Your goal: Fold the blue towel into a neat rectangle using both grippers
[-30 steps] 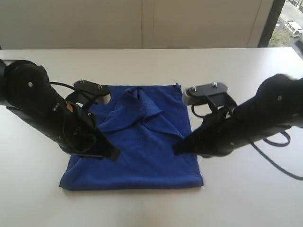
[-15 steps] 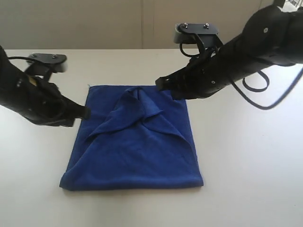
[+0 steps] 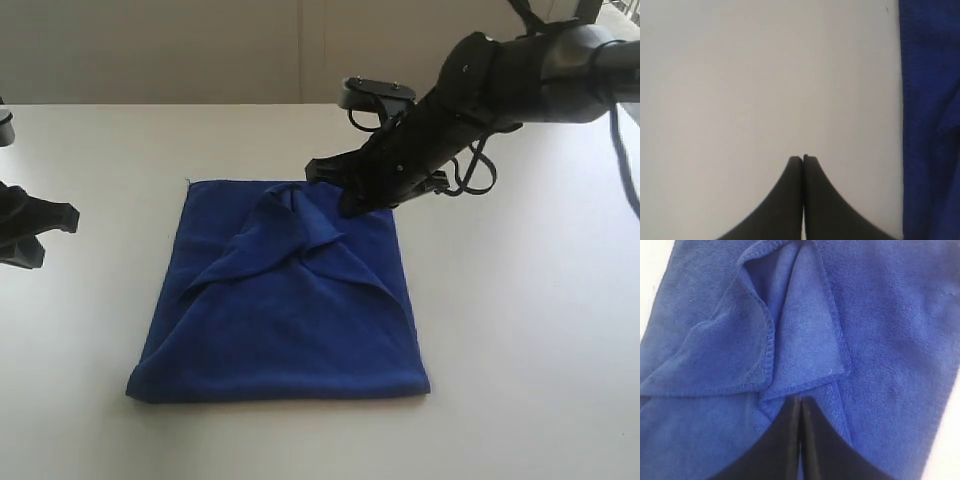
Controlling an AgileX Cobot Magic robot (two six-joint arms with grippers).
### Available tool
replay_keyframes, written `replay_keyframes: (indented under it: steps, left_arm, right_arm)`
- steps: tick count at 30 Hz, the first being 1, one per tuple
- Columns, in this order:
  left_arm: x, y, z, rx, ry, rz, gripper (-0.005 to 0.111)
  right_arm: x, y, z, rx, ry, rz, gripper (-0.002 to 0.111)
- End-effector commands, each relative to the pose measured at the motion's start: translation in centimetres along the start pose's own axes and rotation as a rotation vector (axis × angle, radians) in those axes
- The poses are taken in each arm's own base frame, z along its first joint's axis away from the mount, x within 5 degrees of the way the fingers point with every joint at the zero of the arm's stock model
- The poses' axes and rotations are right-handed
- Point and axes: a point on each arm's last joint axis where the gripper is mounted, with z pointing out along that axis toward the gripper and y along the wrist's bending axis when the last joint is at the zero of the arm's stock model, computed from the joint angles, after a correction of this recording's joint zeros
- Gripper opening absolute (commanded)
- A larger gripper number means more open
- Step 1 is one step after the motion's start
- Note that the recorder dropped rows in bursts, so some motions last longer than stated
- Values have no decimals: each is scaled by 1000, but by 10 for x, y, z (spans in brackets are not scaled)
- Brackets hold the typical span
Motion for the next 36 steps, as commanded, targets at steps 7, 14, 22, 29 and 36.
replay_keyframes:
  steps: [7, 14, 22, 29, 36]
  left_arm:
    - [2, 2, -2, -3, 0, 5, 0]
    - [2, 2, -2, -3, 0, 5, 0]
    - [2, 2, -2, -3, 0, 5, 0]
    - [2, 2, -2, -3, 0, 5, 0]
    - [2, 2, -2, -3, 0, 5, 0]
  right_arm:
    - [-2, -16, 36, 7, 22, 114, 29]
    - [-6, -21, 46, 26, -18, 132, 36]
    - [-1, -26, 59, 27, 10, 165, 36]
    - [-1, -25, 58, 23, 16, 164, 0]
    - [-15, -16, 34, 19, -76, 128, 0]
